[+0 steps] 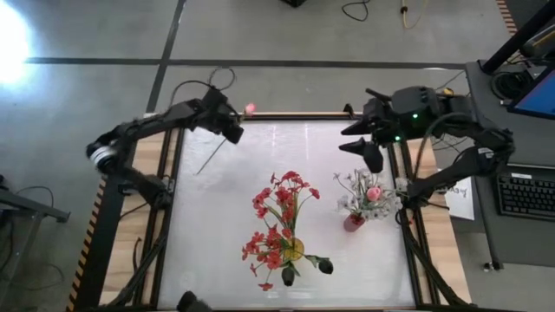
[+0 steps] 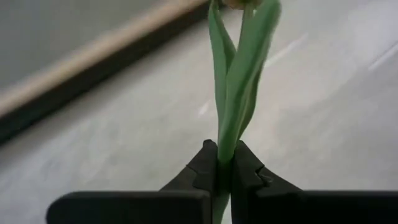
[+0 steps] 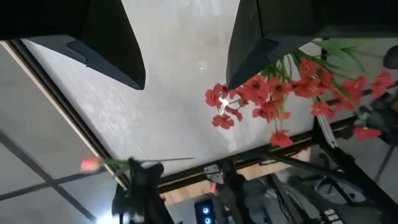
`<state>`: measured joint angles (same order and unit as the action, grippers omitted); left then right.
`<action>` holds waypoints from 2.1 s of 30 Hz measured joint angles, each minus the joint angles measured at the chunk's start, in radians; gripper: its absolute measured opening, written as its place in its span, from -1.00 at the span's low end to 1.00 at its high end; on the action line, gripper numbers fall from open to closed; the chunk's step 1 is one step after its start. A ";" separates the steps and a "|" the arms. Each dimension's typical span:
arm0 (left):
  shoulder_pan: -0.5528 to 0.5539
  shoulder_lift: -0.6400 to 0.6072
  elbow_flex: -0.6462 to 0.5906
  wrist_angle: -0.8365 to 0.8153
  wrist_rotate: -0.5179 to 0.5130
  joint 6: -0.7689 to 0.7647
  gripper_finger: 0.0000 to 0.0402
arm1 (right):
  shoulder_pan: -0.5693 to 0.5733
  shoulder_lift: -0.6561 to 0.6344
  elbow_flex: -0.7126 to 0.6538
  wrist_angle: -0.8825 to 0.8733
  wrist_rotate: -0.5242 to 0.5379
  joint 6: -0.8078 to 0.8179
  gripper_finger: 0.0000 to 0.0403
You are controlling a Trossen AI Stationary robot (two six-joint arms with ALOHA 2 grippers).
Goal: Sort flowers into vase by color
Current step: Put the pink tulip into the red vase
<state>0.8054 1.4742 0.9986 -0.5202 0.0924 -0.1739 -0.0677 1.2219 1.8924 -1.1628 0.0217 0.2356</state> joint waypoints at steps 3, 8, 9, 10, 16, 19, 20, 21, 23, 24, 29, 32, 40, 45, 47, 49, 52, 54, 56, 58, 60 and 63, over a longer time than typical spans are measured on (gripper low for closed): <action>-0.047 -0.134 0.015 0.045 0.004 -0.049 -1.00 | 0.000 0.001 -0.005 0.001 -0.012 0.001 0.08; -0.189 -0.330 0.037 0.235 0.055 -0.077 -1.00 | 0.002 0.005 -0.054 0.087 -0.082 0.001 0.07; -0.224 -0.360 0.041 0.280 0.054 -0.082 -1.00 | 0.006 0.005 -0.065 0.132 -0.080 0.001 0.07; -0.259 -0.384 0.049 0.320 0.052 -0.089 -1.00 | 0.010 0.005 -0.074 0.180 -0.074 -0.006 0.07; -0.467 -0.425 0.173 0.417 -0.086 -0.036 -1.00 | 0.024 0.042 -0.130 0.480 0.003 -0.079 0.06; -0.553 -0.389 0.268 0.419 -0.159 0.019 -1.00 | 0.024 0.080 -0.131 0.556 0.006 -0.133 0.06; -0.579 -0.370 0.301 0.421 -0.174 0.034 -1.00 | 0.024 0.093 -0.131 0.577 0.006 -0.150 0.06; -0.602 -0.349 0.332 0.425 -0.183 0.051 -1.00 | 0.024 0.107 -0.131 0.596 0.006 -0.159 0.06; -0.642 -0.304 0.387 0.425 -0.187 0.075 -1.00 | 0.024 0.130 -0.131 0.635 0.006 -0.178 0.06; -0.657 -0.280 0.413 0.426 -0.188 0.080 -1.00 | 0.024 0.140 -0.132 0.648 0.006 -0.184 0.06; -0.714 -0.172 0.511 0.469 -0.188 0.084 -1.00 | 0.024 0.154 -0.132 0.695 0.005 -0.184 0.06; -0.721 -0.119 0.557 0.519 -0.188 0.087 -1.00 | 0.024 0.149 -0.132 0.709 0.005 -0.184 0.07; -0.727 0.003 0.643 0.607 -0.154 0.083 -1.00 | 0.020 0.135 -0.132 0.747 0.131 -0.172 0.07; -0.733 0.040 0.683 0.618 -0.153 0.079 -1.00 | 0.019 0.115 -0.132 0.764 0.164 -0.181 0.06; -0.734 0.051 0.691 0.616 -0.150 0.077 -1.00 | 0.020 0.110 -0.132 0.766 0.162 -0.183 0.06; -0.735 0.061 0.693 0.618 -0.131 0.070 -1.00 | 0.020 0.110 -0.132 0.764 0.160 -0.191 0.05; -0.736 0.070 0.692 0.615 -0.129 0.061 -1.00 | 0.029 0.112 -0.132 0.757 0.153 -0.196 -0.04; -0.735 0.074 0.692 0.617 -0.129 0.060 -1.00 | 0.029 0.113 -0.132 0.756 0.141 -0.195 -0.14; -0.735 0.076 0.692 0.617 -0.130 0.060 -1.00 | 0.029 0.114 -0.132 0.751 0.115 -0.190 -0.28; -0.735 0.077 0.691 0.615 -0.129 0.060 -1.00 | 0.029 0.115 -0.132 0.750 0.105 -0.184 -0.45; -0.735 0.077 0.691 0.606 -0.131 0.060 -0.99 | 0.031 0.115 -0.132 0.749 0.101 -0.184 -0.64; -0.735 0.070 0.691 0.575 -0.132 0.062 -0.91 | 0.031 0.114 -0.132 0.743 0.101 -0.186 -0.89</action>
<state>0.0700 1.5447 1.6897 0.0547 -0.0398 -0.1123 -0.0368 1.3357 1.7606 -0.4196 0.1230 0.0499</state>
